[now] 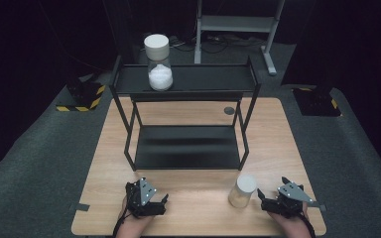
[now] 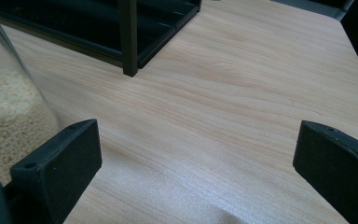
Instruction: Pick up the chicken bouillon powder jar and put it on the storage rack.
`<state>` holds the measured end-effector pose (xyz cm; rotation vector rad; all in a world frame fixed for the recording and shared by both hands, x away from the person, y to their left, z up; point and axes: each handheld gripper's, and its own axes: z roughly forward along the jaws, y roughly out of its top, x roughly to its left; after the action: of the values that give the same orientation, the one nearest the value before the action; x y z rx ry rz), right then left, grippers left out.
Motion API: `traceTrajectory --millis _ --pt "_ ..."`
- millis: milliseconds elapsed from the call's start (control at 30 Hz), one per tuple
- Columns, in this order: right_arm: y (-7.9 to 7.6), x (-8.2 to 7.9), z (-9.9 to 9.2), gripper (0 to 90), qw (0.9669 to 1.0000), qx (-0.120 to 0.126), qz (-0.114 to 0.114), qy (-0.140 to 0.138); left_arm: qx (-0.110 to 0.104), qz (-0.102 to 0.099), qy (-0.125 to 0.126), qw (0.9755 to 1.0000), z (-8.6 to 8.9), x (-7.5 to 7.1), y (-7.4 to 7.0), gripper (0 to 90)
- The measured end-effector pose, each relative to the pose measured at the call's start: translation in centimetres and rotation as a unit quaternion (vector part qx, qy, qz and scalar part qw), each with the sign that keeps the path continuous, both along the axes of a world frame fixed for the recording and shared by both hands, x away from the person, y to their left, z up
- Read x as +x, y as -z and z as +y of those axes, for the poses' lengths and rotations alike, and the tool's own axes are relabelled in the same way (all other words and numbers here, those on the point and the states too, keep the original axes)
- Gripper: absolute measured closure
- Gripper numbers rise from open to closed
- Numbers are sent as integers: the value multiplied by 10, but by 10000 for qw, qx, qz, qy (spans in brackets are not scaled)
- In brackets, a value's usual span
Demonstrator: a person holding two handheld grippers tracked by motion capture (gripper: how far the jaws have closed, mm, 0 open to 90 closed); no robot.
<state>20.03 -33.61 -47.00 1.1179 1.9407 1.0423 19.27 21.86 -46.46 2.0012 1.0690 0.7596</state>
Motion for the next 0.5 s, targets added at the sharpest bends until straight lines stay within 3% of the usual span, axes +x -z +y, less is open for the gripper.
traceTrajectory --millis 200,267,500 --pt "-5 -4 0 5 10000 -24 -63 0 69 -10 89 9999 -1 -1 0 9" --pt "-9 -5 -1 4 9999 81 -90 18 75 -30 78 9999 -1 -2 0 9" --pt "-17 -15 0 4 9990 215 -392 -82 -2 44 120 9999 2 1 -1 9"
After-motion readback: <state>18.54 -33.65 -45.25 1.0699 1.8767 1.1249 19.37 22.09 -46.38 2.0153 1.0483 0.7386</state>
